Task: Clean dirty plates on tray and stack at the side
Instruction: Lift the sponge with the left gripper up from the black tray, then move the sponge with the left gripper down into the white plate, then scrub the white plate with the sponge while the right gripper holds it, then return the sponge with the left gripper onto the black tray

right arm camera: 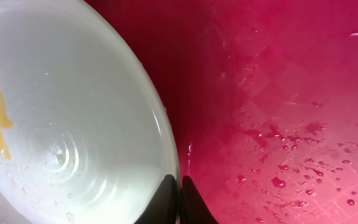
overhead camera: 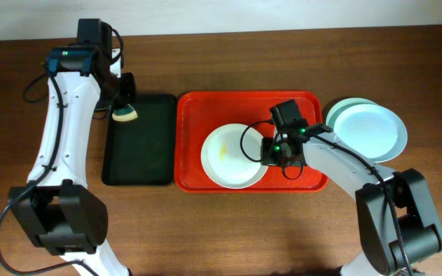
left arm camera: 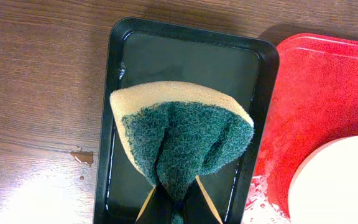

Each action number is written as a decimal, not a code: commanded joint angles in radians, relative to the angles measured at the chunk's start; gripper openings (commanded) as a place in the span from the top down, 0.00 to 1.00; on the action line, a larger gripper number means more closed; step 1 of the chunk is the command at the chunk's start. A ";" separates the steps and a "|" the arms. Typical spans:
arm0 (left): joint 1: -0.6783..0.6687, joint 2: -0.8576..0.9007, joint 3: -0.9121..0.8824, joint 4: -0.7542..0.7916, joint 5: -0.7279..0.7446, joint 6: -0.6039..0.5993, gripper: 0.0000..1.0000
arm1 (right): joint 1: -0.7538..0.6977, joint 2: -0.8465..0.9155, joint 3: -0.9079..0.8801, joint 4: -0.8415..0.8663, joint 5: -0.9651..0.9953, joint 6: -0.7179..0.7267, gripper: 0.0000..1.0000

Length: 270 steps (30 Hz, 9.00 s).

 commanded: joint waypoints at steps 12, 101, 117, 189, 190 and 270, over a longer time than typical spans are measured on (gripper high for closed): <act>-0.032 0.007 0.019 0.035 0.008 0.036 1.00 | -0.003 -0.002 -0.010 0.003 -0.032 0.005 0.96; -0.465 0.269 -0.386 0.397 0.198 -0.113 1.00 | -0.003 -0.002 -0.010 0.018 -0.102 0.008 0.96; -0.546 0.268 -0.428 0.421 0.326 -0.095 1.00 | -0.003 -0.002 -0.010 0.018 -0.098 0.008 0.96; -0.520 -0.008 -0.586 0.544 -0.023 -0.247 1.00 | -0.003 -0.002 -0.010 0.010 -0.072 0.008 0.96; -0.520 -0.008 -0.586 0.544 -0.023 -0.247 1.00 | -0.003 -0.002 -0.010 0.011 -0.072 0.008 0.96; -0.531 0.034 -0.626 0.795 0.295 -0.164 1.00 | -0.003 -0.002 -0.010 0.011 -0.071 0.007 0.95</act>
